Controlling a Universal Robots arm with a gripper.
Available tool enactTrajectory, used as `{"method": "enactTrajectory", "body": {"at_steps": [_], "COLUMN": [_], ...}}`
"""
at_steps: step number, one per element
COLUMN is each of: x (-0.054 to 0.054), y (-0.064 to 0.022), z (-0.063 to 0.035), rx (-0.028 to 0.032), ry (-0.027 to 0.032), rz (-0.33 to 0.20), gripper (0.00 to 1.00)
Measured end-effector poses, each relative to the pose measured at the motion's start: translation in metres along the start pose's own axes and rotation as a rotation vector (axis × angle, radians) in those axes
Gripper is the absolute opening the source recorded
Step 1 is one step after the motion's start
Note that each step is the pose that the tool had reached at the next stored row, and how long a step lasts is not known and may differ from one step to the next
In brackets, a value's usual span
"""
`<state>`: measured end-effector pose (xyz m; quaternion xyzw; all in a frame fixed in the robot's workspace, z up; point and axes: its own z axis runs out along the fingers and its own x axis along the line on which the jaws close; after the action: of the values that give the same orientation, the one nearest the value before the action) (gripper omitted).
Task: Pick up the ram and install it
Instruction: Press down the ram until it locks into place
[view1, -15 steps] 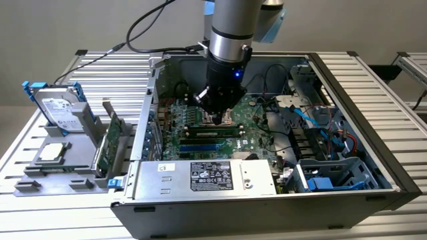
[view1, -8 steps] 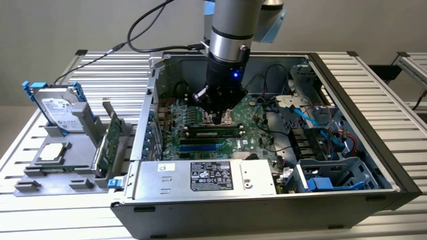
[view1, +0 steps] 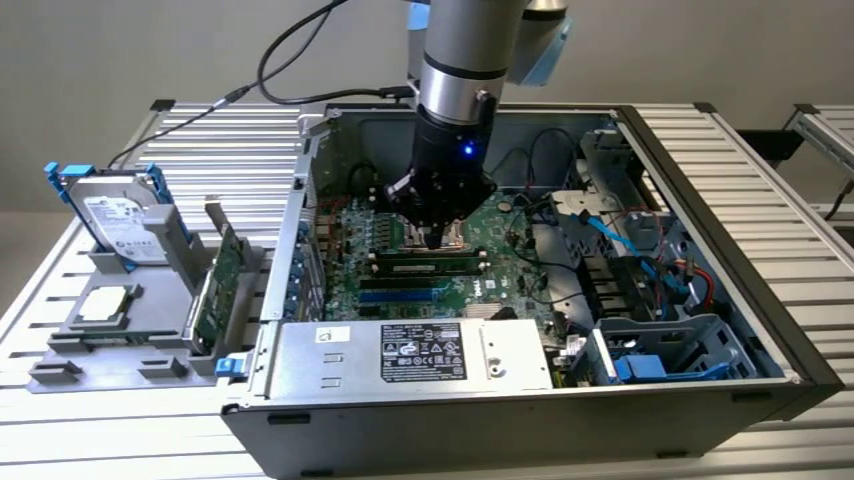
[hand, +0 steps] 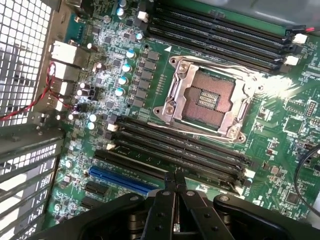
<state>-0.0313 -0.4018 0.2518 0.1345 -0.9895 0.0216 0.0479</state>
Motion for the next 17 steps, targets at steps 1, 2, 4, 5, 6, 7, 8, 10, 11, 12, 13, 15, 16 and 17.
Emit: {"method": "enactTrajectory", "body": {"at_steps": [1,2,4,5,6,7,8,10,11,12,13,15,16,17], "x": [0.0,0.0,-0.0001,-0.0001,0.0,-0.0001,0.0,0.0,0.0,0.0,0.0,0.0,0.0,-0.0001], "y": [0.0,0.0,0.0,0.0,0.0,0.0,0.0,0.0,0.0,0.0,0.0,0.0,0.0,0.0], "z": [0.0,0.0,0.0001,0.0001,0.0001,0.0,0.0,0.0,0.0,0.0,0.0,0.0001,0.0,0.0001], "rx": [0.0001,0.0004,0.001,0.0015,0.0023,0.0032,0.004,0.0056,0.0064,0.0073,0.008,0.0096,0.0106,0.0115], "ry": [0.0,-0.0002,-0.0013,-0.0022,-0.0033,-0.0045,-0.0057,-0.0082,-0.0094,-0.0106,-0.0119,-0.0142,-0.0152,-0.0164], "rz": [0.011,0.021,0.042,0.052,0.062,0.071,0.08,0.1,0.11,0.12,0.129,0.149,0.158,0.168], "gripper": [0.11,0.11,0.11,0.11,0.11,0.11,0.11,0.11,0.11,0.11,0.11,0.11,0.11,0.11]}}
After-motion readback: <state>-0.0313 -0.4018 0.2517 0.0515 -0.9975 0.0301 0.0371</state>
